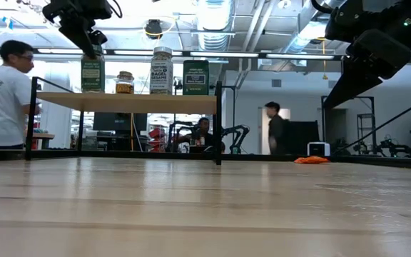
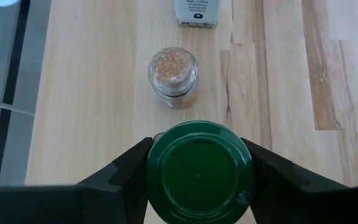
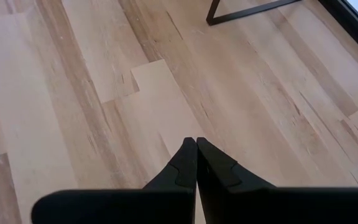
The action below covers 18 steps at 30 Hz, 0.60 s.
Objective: Shelf spices
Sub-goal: Remove the green seasoning bottle from the shelf
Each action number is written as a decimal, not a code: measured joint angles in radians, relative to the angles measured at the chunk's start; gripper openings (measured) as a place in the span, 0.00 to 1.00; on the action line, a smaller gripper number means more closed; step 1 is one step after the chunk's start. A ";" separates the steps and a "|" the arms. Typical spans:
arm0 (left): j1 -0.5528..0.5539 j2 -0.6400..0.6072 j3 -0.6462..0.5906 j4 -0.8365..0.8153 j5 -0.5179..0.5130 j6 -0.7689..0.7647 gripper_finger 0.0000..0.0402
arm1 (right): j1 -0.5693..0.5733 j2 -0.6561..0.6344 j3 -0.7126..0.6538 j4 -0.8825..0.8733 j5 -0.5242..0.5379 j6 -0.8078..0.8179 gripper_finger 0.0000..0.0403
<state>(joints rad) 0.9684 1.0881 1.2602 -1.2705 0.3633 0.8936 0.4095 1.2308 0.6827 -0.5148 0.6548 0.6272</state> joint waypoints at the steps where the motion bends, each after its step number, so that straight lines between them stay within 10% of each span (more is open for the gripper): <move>1: 0.000 -0.002 0.000 0.001 0.000 0.000 0.49 | 0.000 0.000 0.000 0.000 0.000 -0.001 0.03; 18: 0.000 -0.016 0.000 0.006 -0.025 0.061 0.50 | 0.000 0.000 0.000 0.008 0.007 -0.007 0.03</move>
<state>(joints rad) 0.9684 1.0725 1.2602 -1.2646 0.3385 0.9549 0.4095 1.2308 0.6827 -0.5071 0.6623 0.6200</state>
